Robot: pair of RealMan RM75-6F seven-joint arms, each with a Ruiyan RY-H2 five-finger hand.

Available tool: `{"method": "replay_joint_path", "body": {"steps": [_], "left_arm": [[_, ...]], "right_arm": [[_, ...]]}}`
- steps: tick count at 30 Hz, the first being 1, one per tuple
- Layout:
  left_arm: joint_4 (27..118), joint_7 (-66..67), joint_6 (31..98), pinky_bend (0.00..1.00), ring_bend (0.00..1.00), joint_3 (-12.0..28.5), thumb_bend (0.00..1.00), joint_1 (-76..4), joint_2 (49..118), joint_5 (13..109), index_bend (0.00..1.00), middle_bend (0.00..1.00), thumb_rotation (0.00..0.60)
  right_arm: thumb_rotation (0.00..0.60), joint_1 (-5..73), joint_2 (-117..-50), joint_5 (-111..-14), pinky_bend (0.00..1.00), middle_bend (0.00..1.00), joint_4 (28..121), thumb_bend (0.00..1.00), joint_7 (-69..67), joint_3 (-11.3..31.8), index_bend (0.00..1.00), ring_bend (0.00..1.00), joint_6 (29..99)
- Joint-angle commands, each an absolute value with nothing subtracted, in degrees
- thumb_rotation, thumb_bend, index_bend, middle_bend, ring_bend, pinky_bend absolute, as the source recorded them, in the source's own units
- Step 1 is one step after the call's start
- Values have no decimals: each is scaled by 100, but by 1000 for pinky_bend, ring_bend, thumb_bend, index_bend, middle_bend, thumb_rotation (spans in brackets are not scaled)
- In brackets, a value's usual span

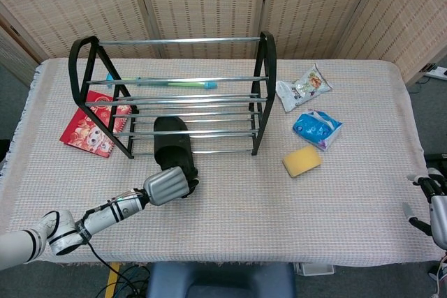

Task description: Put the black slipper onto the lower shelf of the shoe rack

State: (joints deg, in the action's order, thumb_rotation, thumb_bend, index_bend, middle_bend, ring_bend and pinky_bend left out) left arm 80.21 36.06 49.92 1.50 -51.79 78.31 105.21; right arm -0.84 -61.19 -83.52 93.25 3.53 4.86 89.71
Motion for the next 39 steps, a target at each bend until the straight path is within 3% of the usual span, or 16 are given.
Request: {"method": "replay_joint_path", "body": {"steps": [1,29,34,39], "left_arm": [[7845,3670,4931,745,556,207,168,-5214,7954,10404,741,696,600],[6967,4512,4671,748,494,269,168,-5357,8331,9832,675,628,600],[7027,4752,4572,747,432,281,168,-5334,8302,9645,605,530,600],[7243,5235,4420,736,346,342,168,-5269,8244,9297,460,447,600]], "right_arm": [[600,-98,-6125,-8346,336,371,9298,313,316,479,260,245,8973],[600,-188,-6145,-8298,336,380,9142,313,118,466,260,245,8986],[600,-185,-6159,-8289,336,384,9120,313,109,472,260,245,8975],[600,-180,-6156,-8291,336,409,9117,312,105,476,260,255,8963]]}}
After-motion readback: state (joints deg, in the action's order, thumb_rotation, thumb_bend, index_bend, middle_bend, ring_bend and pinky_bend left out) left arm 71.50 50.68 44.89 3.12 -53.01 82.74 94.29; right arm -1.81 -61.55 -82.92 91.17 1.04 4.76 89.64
